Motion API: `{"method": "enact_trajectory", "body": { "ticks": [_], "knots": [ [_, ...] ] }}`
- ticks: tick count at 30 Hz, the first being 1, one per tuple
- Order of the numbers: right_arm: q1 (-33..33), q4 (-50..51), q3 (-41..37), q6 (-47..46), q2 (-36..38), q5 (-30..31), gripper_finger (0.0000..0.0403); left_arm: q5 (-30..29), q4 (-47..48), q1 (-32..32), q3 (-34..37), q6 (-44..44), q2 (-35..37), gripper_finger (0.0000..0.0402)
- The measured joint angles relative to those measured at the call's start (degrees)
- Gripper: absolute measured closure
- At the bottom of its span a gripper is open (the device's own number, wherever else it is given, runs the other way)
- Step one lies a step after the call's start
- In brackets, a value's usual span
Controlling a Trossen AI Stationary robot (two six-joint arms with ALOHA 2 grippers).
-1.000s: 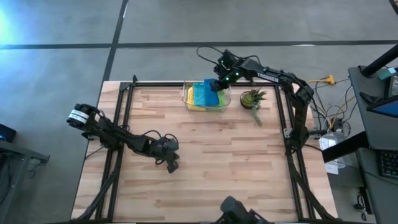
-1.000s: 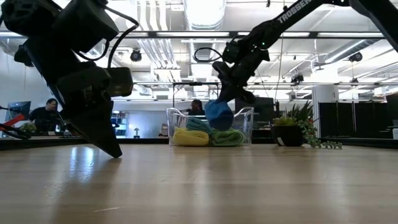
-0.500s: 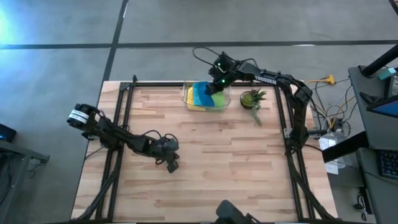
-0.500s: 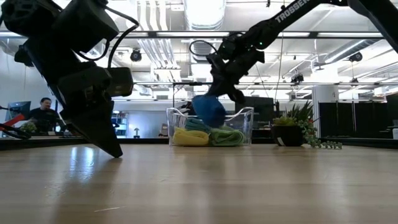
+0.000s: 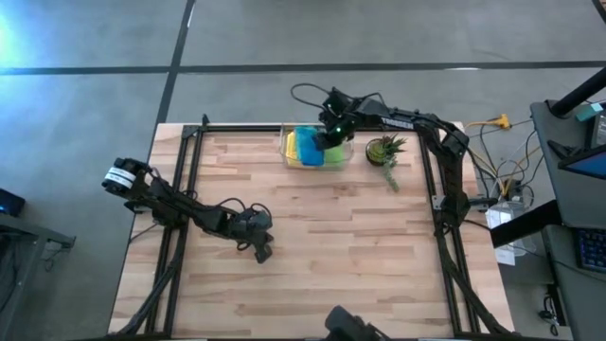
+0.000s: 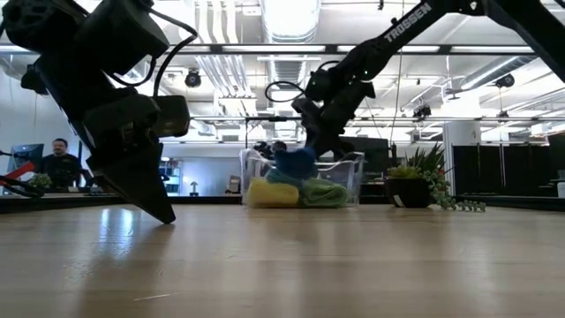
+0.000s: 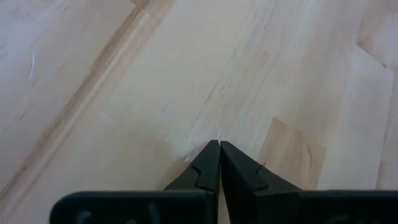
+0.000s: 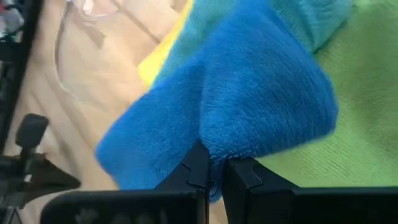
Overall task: Fold microfiber towels
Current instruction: Put the dark blue microfiber towel into the transparent bin
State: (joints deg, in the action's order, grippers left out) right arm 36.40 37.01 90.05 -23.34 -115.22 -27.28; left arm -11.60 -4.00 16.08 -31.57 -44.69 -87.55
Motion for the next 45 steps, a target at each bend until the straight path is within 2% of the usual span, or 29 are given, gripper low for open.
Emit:
{"method": "enact_trajectory", "body": {
  "ticks": [7, 13, 22, 28, 32, 45],
  "knots": [
    [-0.20, 2.10, -0.47, 0.90, 0.32, 8.28, 0.0390, -0.01, -0.05, 0.02, 0.00, -0.02, -0.02, 0.0402],
    [-0.28, 2.15, -0.47, 2.64, 0.89, 8.59, 0.0390, 0.13, -0.10, 0.02, 0.04, 0.00, -0.02, 0.0402],
    [-0.23, 6.81, -0.47, 7.39, 3.22, 16.65, 0.0390, 0.22, -0.14, 0.02, 0.04, 0.00, -0.02, 0.0402],
    [-0.28, 8.24, -0.49, 9.06, 3.39, 18.71, 0.0390, 0.31, -0.31, 0.02, 0.07, 0.00, 0.00, 0.0402],
    [-0.28, 8.91, -0.49, 9.92, 3.39, 22.36, 0.0390, 0.39, -0.58, 0.02, 0.07, 0.02, -0.01, 0.0402],
    [-0.28, 11.43, -0.49, 11.36, 1.90, 24.72, 0.0390, 0.46, -1.61, 0.04, 0.11, -0.02, -0.01, 0.0402]
  ]
}}
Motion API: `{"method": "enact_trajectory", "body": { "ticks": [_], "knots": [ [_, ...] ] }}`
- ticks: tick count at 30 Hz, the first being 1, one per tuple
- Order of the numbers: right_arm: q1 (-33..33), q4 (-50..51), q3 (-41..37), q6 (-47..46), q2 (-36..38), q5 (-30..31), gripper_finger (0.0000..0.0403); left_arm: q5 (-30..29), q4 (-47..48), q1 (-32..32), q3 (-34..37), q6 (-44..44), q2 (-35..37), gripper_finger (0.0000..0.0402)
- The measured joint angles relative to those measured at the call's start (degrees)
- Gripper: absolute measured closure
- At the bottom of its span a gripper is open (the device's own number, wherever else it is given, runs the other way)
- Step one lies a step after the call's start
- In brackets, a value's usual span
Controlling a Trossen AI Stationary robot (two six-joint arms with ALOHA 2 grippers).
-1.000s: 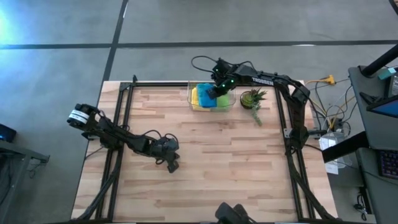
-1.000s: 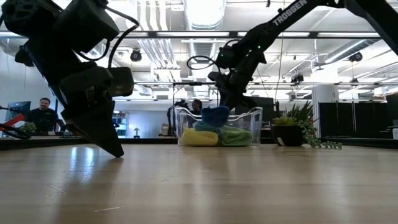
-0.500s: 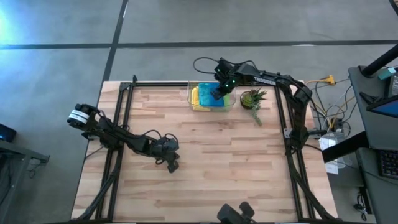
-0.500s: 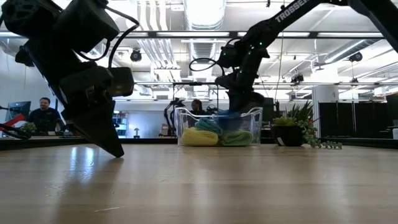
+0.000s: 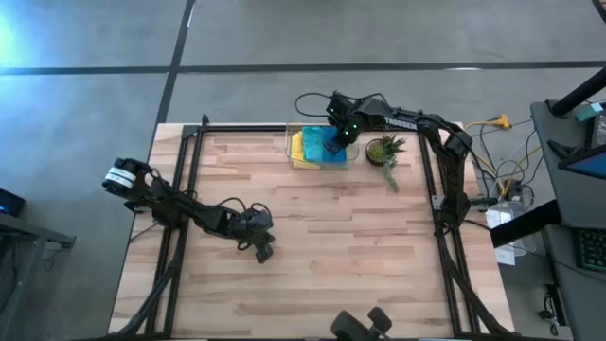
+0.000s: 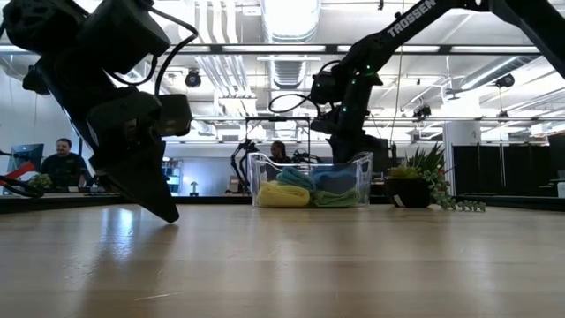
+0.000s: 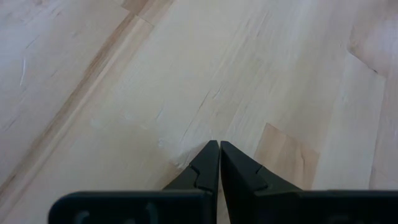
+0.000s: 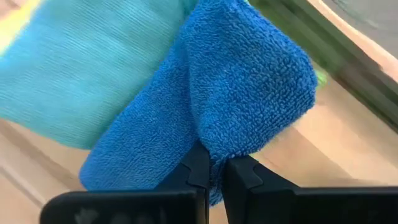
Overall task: Fold microfiber towels
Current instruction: Put the dark blue microfiber towel into the transparent bin
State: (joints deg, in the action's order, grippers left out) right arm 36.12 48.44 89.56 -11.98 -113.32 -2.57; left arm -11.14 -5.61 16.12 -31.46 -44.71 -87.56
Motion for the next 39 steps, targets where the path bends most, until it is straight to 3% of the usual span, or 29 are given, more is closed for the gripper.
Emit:
{"method": "enact_trajectory", "body": {
  "ticks": [5, 14, 18, 23, 28, 32, 34, 39],
  "knots": [
    [0.00, 2.83, 0.00, -1.04, -0.04, 4.06, 0.0374, 0.00, 0.00, 0.00, 0.00, -0.02, -0.01, 0.0402],
    [0.00, 3.06, 1.79, -0.86, 0.31, 4.38, 0.0256, 0.04, -0.04, 0.02, -0.02, -0.07, 0.01, 0.0402],
    [0.21, 6.33, 5.71, 0.21, 0.31, 8.23, 0.0216, 0.51, -0.04, 0.06, -0.02, -0.07, 0.01, 0.0402],
    [1.23, 10.82, 13.62, 3.28, 0.36, 8.86, 0.0196, 0.83, -0.04, 0.05, -0.02, 0.00, 0.01, 0.0402],
    [1.45, 12.74, 18.27, 6.02, 0.46, 7.11, 0.0202, 1.01, -0.04, 0.04, -0.02, 0.02, 0.01, 0.0402],
    [1.14, 12.64, 17.45, 10.96, -0.24, -0.46, 0.0226, 1.01, -0.10, 0.04, -0.04, 0.04, 0.01, 0.0402],
    [0.35, 13.22, 15.63, 16.40, -0.96, -2.86, 0.0247, 1.01, -0.22, 0.04, -0.07, 0.04, 0.01, 0.0402],
    [-3.11, 15.65, 10.65, 32.32, -1.94, -2.42, 0.0331, 1.27, -0.43, 0.04, -0.09, 0.07, 0.01, 0.0402]
  ]
}}
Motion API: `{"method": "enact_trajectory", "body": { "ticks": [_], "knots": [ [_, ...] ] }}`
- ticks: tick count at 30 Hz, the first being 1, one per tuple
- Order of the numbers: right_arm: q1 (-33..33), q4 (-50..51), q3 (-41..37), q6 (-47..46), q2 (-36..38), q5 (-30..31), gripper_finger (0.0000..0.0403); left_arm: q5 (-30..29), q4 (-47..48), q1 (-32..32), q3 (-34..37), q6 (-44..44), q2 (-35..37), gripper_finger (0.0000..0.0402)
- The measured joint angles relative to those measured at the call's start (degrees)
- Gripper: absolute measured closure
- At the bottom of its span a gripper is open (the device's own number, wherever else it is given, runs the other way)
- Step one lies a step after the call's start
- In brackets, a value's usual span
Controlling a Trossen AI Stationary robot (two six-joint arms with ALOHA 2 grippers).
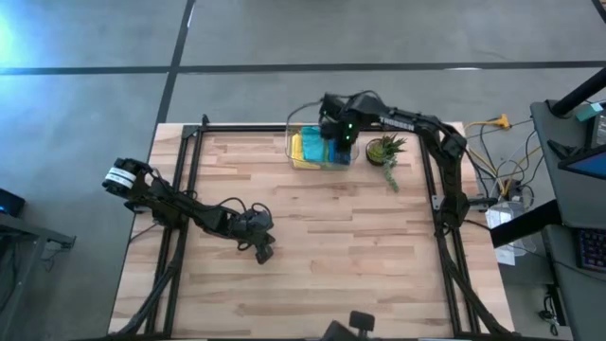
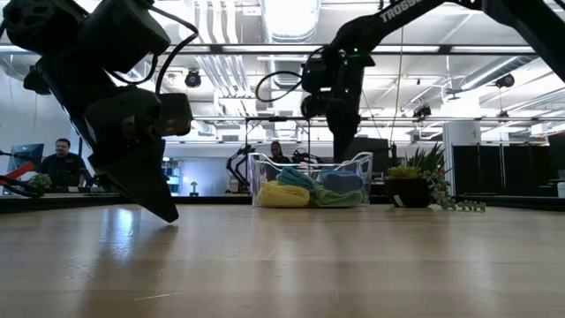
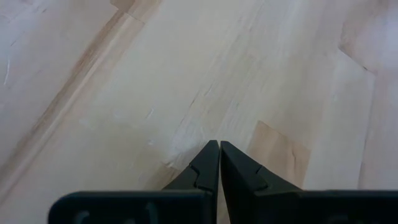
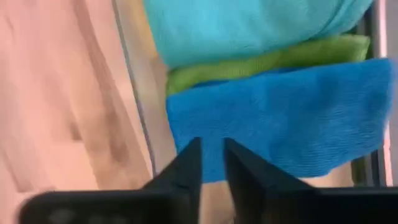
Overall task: Fold microfiber towels
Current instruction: Put the dark blue microfiber towel into the transparent bin
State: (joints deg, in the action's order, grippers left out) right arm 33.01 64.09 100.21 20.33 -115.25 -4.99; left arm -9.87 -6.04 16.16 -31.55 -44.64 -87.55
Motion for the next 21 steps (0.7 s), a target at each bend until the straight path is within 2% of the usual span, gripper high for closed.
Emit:
{"method": "enact_trajectory", "body": {
  "ticks": [2, 4, 12, 21],
  "knots": [
    [-0.75, -0.63, -1.48, 0.73, -0.03, 2.51, 0.0370, 0.17, -0.02, 0.00, 0.00, 0.00, 0.00, 0.0402],
    [-0.89, -3.05, -2.88, 0.66, -0.03, 3.33, 0.0386, 0.19, -0.05, 0.00, 0.00, 0.00, 0.00, 0.0402],
    [-0.76, -8.07, -4.56, -0.64, -0.03, 3.57, 0.0390, 0.22, -1.47, -0.04, 0.00, 0.04, -0.54, 0.0402],
    [-0.73, -8.35, -4.65, -1.16, -0.03, 3.58, 0.0390, 0.22, -2.56, -0.04, 0.00, 0.24, -0.79, 0.0402]
  ]
}}
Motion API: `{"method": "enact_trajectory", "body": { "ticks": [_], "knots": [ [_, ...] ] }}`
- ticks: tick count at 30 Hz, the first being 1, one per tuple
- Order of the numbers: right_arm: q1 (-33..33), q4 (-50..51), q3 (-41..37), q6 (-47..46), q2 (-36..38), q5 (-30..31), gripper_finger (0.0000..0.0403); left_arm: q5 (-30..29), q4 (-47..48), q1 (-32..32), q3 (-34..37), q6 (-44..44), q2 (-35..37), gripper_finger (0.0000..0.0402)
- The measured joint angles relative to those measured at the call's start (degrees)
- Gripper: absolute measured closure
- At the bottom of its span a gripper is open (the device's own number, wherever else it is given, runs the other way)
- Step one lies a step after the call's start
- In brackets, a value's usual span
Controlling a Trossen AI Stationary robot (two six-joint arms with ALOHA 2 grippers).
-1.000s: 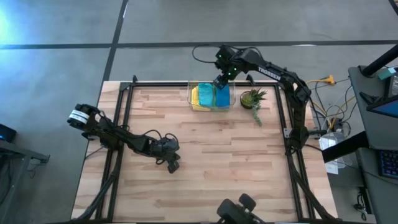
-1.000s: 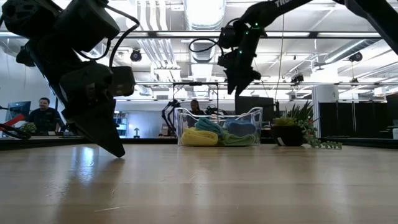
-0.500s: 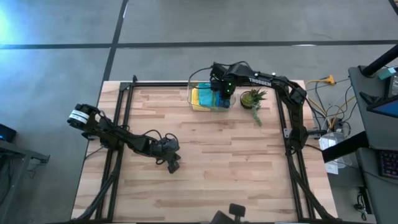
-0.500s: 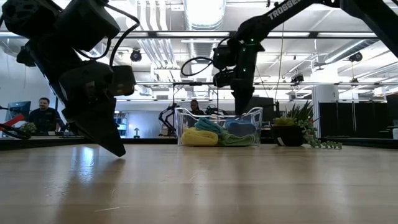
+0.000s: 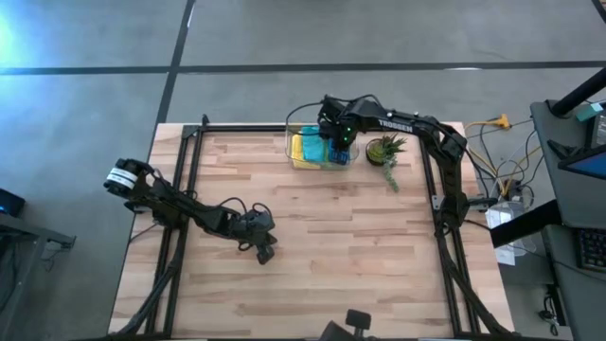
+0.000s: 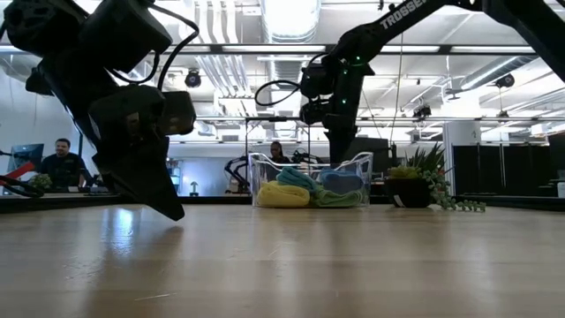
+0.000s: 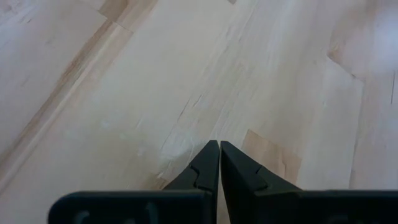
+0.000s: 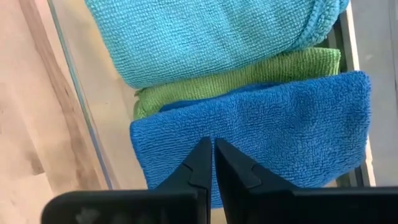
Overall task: Fold microfiber towels
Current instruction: Put the dark blue microfiber towel into the transparent bin, then return to Home Position
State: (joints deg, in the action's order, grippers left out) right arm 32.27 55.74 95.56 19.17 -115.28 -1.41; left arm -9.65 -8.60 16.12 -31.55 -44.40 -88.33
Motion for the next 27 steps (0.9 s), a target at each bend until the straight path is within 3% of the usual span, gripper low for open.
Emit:
{"method": "enact_trajectory", "body": {
  "ticks": [11, 17, 22, 27],
  "knots": [
    [-0.15, -0.78, -3.36, -3.33, -0.02, -0.01, 0.0390, 0.52, 0.00, 0.01, 0.00, -0.11, 0.00, 0.0402],
    [-0.13, 1.17, -0.46, -7.68, 1.47, 0.00, 0.0390, 2.26, 0.02, 0.02, 0.00, -0.20, 0.00, 0.0402],
    [-0.34, 5.60, 2.10, -10.96, 8.46, -0.86, 0.0390, 4.84, 0.02, 0.02, 0.00, -0.24, 0.09, 0.0402],
    [-4.70, -1.04, -5.08, -16.83, 20.83, -10.21, 0.0391, 7.53, -0.63, 0.07, -0.90, -0.26, 0.31, 0.0402]
  ]
}}
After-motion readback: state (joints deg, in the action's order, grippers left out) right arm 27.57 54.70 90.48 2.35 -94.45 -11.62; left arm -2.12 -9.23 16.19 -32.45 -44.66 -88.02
